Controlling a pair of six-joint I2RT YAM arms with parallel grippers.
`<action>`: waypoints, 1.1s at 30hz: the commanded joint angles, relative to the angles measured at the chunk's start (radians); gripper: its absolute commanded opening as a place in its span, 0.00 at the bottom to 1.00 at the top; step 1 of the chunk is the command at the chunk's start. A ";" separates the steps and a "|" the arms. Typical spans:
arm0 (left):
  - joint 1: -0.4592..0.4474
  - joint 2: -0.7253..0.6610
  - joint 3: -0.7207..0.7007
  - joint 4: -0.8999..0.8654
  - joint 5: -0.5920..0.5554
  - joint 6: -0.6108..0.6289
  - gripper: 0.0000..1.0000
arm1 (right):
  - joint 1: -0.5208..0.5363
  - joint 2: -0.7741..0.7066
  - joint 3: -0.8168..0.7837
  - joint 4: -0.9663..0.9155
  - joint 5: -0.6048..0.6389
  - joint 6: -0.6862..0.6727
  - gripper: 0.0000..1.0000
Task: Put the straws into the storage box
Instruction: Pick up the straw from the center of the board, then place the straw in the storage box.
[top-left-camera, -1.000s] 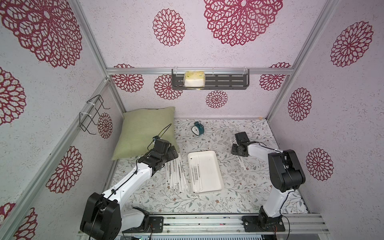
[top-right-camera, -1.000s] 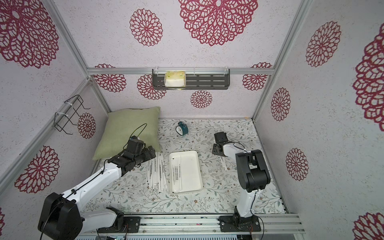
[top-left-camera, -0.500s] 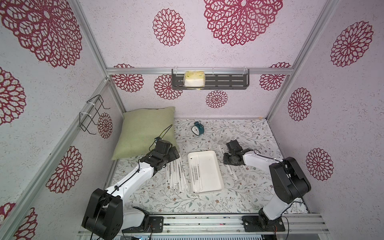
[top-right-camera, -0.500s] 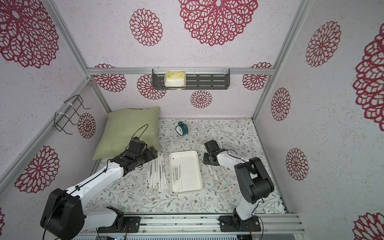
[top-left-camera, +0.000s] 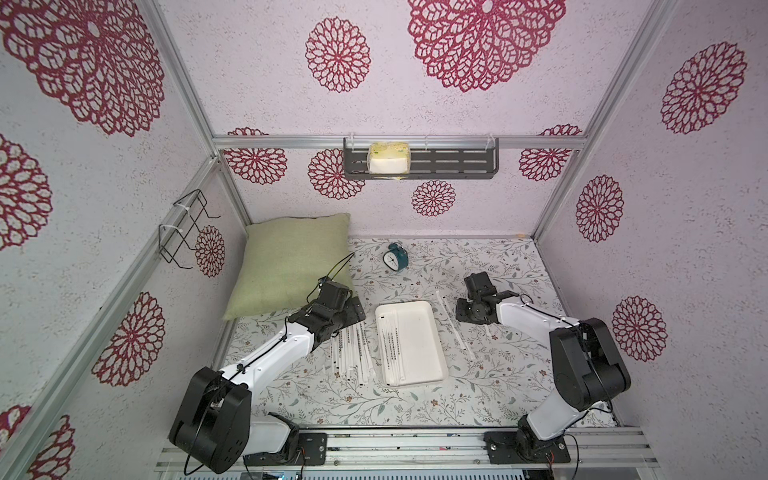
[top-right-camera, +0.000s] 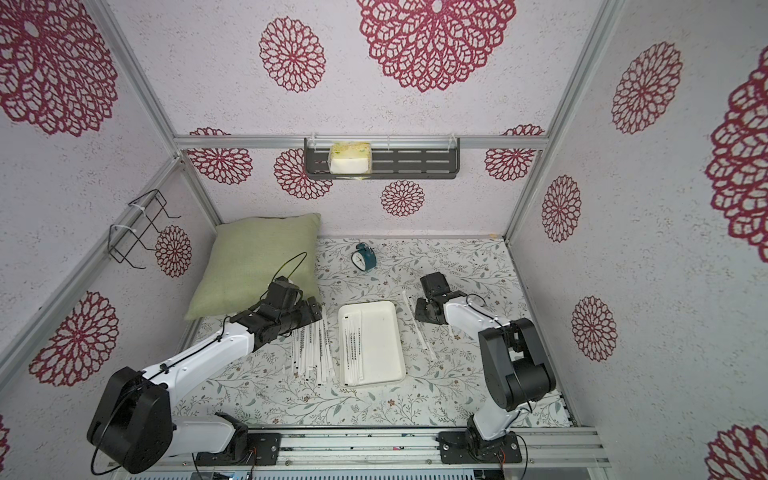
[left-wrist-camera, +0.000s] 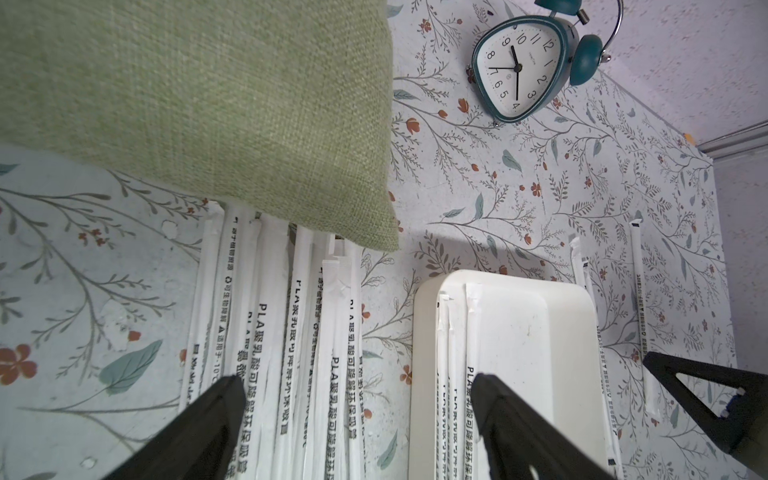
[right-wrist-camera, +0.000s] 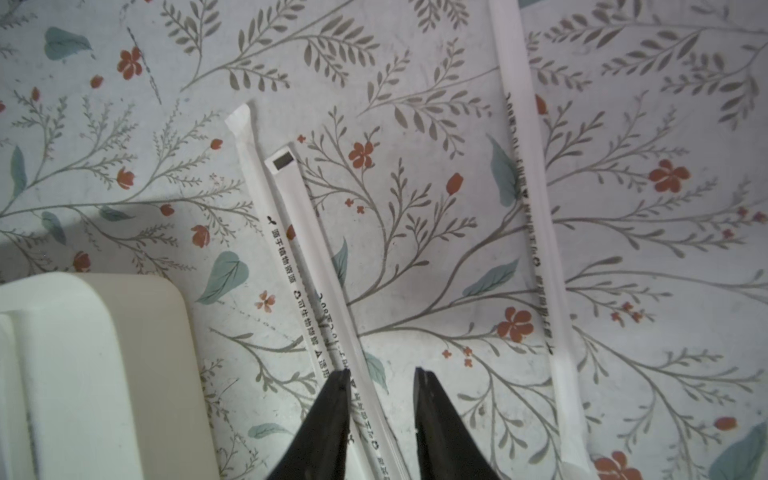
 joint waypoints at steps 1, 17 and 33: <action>-0.013 0.017 0.035 0.002 -0.012 0.004 0.93 | 0.016 0.030 0.019 -0.011 -0.013 -0.034 0.32; -0.036 0.074 0.075 -0.025 -0.035 0.007 0.92 | 0.026 0.102 0.018 -0.001 0.053 -0.071 0.18; -0.039 0.011 0.003 -0.061 -0.079 -0.039 0.92 | 0.262 -0.089 0.171 -0.159 0.054 0.044 0.11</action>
